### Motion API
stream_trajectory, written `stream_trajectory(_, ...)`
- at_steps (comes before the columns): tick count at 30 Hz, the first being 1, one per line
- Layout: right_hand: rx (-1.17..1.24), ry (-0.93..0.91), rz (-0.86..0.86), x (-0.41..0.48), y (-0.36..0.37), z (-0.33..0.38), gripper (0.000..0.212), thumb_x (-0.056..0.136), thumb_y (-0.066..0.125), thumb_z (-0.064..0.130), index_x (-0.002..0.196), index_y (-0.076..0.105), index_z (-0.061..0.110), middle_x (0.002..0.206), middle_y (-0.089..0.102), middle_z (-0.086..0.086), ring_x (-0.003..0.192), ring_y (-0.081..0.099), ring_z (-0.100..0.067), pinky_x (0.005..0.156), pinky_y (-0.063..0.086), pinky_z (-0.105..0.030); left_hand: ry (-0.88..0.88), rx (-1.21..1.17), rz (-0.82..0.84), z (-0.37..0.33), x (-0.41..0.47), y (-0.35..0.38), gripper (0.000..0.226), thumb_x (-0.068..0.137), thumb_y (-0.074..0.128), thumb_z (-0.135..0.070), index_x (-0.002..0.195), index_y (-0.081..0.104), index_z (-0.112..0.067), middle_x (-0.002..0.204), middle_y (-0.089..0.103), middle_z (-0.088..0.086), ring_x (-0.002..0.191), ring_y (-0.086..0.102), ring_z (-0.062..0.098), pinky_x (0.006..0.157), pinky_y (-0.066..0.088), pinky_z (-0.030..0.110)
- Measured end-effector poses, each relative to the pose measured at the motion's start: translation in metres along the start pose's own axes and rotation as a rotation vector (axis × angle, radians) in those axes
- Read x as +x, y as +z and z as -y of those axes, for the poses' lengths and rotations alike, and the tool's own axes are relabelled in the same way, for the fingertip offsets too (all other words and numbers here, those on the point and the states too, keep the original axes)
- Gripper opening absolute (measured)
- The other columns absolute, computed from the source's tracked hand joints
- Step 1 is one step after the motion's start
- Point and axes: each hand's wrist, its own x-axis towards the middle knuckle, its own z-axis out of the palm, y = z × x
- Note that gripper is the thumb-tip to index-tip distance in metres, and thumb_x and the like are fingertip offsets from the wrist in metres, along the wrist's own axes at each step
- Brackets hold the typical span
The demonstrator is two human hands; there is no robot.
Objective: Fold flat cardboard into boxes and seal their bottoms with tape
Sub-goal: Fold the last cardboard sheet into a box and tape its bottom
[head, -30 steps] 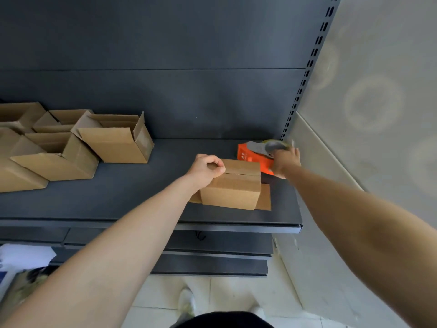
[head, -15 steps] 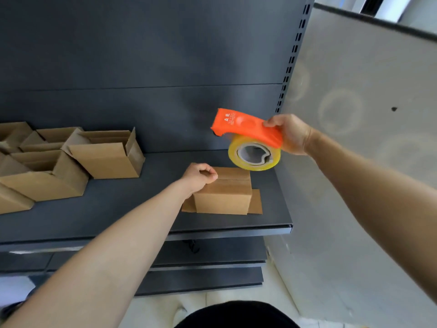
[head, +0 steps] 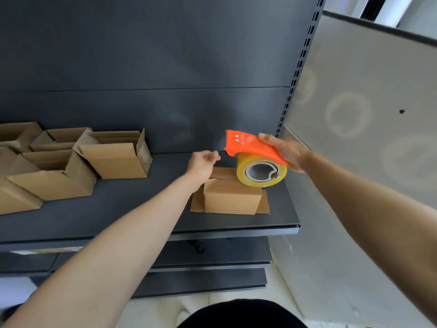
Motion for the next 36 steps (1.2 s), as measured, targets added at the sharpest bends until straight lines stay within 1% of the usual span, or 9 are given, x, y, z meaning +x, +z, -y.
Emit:
stream_trajectory(2,0.004,0.003,0.000,0.000,0.000,0.001,0.042,0.086,0.061,0.051,0.092,0.064,0.009,0.093,0.071,-0.016,0.079,0.067,-0.029,0.088,0.054,-0.043,-0.142,-0.267,0.165,-0.012,-0.005,0.001,0.050,0.099,0.039,-0.043,0.113,0.061,0.000,0.110,0.063,0.014,0.096,0.060,0.024,0.082,0.052,0.032)
stream_trajectory(4,0.006,0.005,-0.004,0.000,0.000,0.000,0.043,0.085,0.061,0.051,0.092,0.063,0.009,0.093,0.071,-0.017,0.081,0.067,-0.031,0.088,0.054,-0.044,-0.303,-0.490,0.330,-0.020,-0.014,0.003,0.056,0.098,0.038,-0.047,0.111,0.058,0.004,0.106,0.063,0.019,0.093,0.063,0.030,0.077,0.055,0.034)
stream_trajectory(6,0.005,0.014,-0.009,0.000,0.000,-0.001,0.044,0.084,0.062,0.052,0.093,0.063,0.009,0.095,0.071,-0.017,0.082,0.067,-0.031,0.090,0.054,-0.045,-0.375,-0.567,0.373,-0.022,-0.017,0.005,0.054,0.098,0.040,-0.047,0.105,0.059,0.003,0.103,0.064,0.018,0.090,0.063,0.029,0.078,0.055,0.037)
stream_trajectory(9,-0.004,0.019,-0.004,0.001,0.000,-0.001,0.048,0.083,0.063,0.054,0.096,0.064,0.008,0.102,0.070,-0.020,0.088,0.067,-0.032,0.093,0.053,-0.046,-0.372,-0.626,0.355,-0.025,-0.016,0.002,0.059,0.096,0.041,-0.052,0.109,0.060,0.002,0.103,0.064,0.016,0.091,0.062,0.028,0.079,0.055,0.038)
stream_trajectory(12,-0.029,0.018,0.015,0.001,0.002,0.003,0.048,0.084,0.062,0.054,0.099,0.064,0.008,0.101,0.070,-0.018,0.086,0.067,-0.030,0.089,0.054,-0.043,-0.353,-0.698,0.352,-0.030,-0.014,-0.006,0.060,0.095,0.042,-0.052,0.115,0.058,0.002,0.098,0.063,0.015,0.085,0.062,0.025,0.072,0.056,0.035)
stream_trajectory(17,-0.075,0.027,0.028,0.002,0.001,0.005,0.048,0.083,0.061,0.055,0.097,0.063,0.010,0.098,0.071,-0.016,0.086,0.068,-0.029,0.088,0.054,-0.041,-0.318,-0.629,0.372,-0.030,-0.013,-0.012,0.053,0.089,0.054,-0.051,0.106,0.060,-0.001,0.089,0.064,0.012,0.079,0.064,0.021,0.070,0.058,0.031)
stream_trajectory(23,-0.124,0.019,0.017,0.006,0.003,0.009,0.046,0.082,0.062,0.055,0.093,0.064,0.011,0.097,0.071,-0.015,0.082,0.067,-0.027,0.089,0.053,-0.040,-0.290,-0.704,0.334,-0.033,-0.012,-0.020,0.027,0.091,0.060,-0.034,0.094,0.062,-0.008,0.084,0.063,0.009,0.075,0.059,0.017,0.063,0.056,0.026)
stream_trajectory(32,-0.162,0.015,0.013,0.008,0.005,0.012,0.047,0.082,0.062,0.056,0.091,0.063,0.010,0.092,0.070,-0.013,0.078,0.066,-0.025,0.086,0.053,-0.039,-0.279,-0.753,0.234,-0.034,-0.009,-0.022,0.008,0.093,0.059,-0.012,0.088,0.059,-0.005,0.083,0.062,0.010,0.073,0.059,0.015,0.059,0.052,0.022)
stream_trajectory(36,-0.165,0.012,0.008,0.007,0.006,0.012,0.047,0.083,0.061,0.056,0.091,0.063,0.010,0.092,0.070,-0.014,0.077,0.066,-0.025,0.087,0.053,-0.039,-0.318,-0.829,0.275,-0.033,-0.009,-0.024,0.023,0.097,0.051,-0.027,0.094,0.058,-0.005,0.086,0.063,0.011,0.077,0.060,0.018,0.063,0.054,0.027)
